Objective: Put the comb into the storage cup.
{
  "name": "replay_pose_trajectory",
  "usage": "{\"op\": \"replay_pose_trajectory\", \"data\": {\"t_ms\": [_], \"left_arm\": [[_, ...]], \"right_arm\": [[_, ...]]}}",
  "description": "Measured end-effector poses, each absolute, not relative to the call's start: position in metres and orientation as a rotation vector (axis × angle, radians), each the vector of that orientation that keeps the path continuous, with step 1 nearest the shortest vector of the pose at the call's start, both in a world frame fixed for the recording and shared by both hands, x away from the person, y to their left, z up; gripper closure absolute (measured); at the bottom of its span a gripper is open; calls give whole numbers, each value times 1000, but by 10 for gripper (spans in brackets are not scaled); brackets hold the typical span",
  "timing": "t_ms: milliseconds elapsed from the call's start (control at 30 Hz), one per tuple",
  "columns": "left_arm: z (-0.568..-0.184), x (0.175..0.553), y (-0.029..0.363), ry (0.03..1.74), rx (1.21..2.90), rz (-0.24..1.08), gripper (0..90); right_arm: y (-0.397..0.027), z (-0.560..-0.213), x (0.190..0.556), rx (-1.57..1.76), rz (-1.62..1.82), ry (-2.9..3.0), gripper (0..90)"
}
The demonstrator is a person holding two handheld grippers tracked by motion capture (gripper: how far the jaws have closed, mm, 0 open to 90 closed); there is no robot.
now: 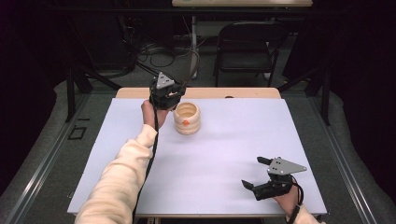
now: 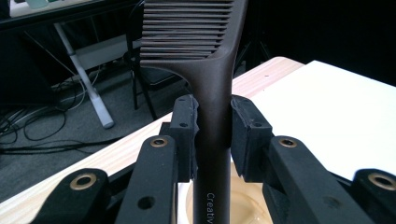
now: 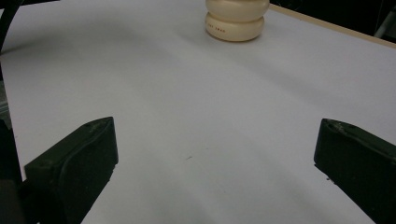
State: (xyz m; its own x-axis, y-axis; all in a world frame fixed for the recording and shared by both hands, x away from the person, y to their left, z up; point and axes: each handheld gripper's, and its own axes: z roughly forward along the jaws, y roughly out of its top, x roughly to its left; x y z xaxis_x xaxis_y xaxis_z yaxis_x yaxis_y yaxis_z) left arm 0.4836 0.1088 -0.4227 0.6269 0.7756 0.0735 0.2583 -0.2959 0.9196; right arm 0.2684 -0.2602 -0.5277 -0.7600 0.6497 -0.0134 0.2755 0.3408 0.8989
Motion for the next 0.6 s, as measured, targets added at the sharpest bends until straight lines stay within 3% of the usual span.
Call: {"op": "replay_pose_trajectory", "data": {"t_ms": [600], "left_arm": [[-424,487,100,815,1839,639,723]], "right_arm": [[-260,-528,268,818,1394,2240,0]]}}
